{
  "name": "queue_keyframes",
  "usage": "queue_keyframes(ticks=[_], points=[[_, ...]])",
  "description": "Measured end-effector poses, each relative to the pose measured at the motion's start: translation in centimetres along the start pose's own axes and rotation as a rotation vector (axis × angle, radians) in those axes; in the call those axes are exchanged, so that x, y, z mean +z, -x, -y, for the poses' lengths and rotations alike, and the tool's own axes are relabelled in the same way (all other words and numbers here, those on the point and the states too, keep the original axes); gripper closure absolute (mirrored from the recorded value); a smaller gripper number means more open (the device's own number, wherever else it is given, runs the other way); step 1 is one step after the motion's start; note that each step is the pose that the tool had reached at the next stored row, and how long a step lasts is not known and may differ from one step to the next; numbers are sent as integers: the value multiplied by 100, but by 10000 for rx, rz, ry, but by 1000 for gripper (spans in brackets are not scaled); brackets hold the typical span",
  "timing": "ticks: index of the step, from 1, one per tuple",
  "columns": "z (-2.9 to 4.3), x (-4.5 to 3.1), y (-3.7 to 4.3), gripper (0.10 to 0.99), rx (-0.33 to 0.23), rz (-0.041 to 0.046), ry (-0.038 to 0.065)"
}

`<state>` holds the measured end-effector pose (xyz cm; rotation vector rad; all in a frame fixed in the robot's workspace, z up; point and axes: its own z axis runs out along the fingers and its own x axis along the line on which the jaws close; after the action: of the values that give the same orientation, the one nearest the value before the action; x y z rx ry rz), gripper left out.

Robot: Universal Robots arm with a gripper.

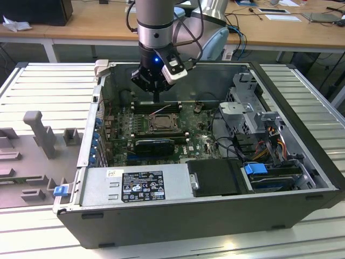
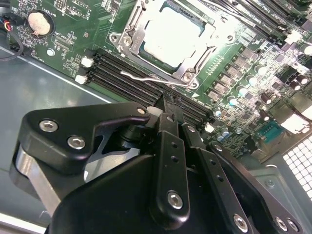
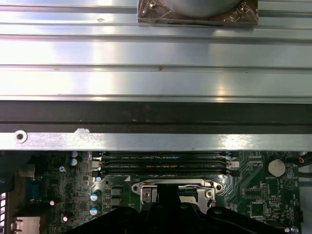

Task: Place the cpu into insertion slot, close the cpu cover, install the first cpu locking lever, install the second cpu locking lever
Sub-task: 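Install the first cpu locking lever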

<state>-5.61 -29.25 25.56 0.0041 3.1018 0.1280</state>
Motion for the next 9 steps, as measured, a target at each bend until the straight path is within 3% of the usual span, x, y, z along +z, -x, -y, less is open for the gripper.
queue_keyframes(ticks=[6,8,9], points=[[1,5,35,980,1,1,15],[1,7,42,980,5,0,111],[2,9,45,980,9,0,211]])
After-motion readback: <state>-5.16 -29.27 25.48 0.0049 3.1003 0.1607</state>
